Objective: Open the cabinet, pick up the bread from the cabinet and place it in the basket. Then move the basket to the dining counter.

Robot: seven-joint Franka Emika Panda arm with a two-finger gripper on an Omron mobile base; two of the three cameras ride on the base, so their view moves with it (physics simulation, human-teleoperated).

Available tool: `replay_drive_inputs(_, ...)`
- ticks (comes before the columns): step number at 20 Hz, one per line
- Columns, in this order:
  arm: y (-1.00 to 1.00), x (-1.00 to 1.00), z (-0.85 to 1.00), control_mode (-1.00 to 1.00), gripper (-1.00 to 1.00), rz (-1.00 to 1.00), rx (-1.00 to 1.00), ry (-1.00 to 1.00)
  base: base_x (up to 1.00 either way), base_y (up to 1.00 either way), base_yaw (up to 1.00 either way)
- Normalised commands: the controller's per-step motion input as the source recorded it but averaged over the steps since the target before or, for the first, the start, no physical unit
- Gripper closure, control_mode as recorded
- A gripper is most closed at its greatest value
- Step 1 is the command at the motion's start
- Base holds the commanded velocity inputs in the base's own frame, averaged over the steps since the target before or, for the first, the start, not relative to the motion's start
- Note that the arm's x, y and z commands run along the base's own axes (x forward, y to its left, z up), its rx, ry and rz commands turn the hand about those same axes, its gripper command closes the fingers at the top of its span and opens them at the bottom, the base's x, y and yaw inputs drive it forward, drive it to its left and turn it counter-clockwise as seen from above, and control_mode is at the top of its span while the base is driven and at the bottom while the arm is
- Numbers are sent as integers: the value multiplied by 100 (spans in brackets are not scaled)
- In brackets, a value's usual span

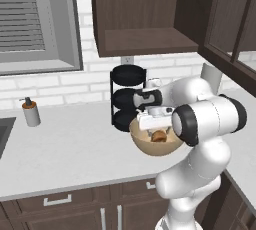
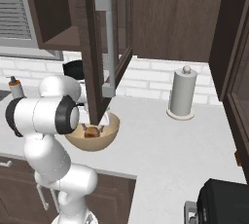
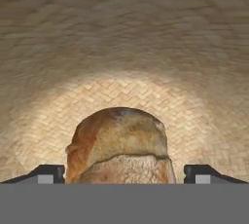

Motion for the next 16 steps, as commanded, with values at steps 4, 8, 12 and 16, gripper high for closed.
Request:
replay_drive_inputs(4,0,0,26,-100,-100,0,0,-5,0,0,0)
replay_drive_inputs(8,0,-14,43,-100,-100,0,0,-8,0,0,0)
replay_drive_inputs(12,4,-49,64,-100,-100,0,0,-24,0,0,0)
replay_drive_inputs(16,31,-48,73,-100,-100,3,-5,-31,0,0,0)
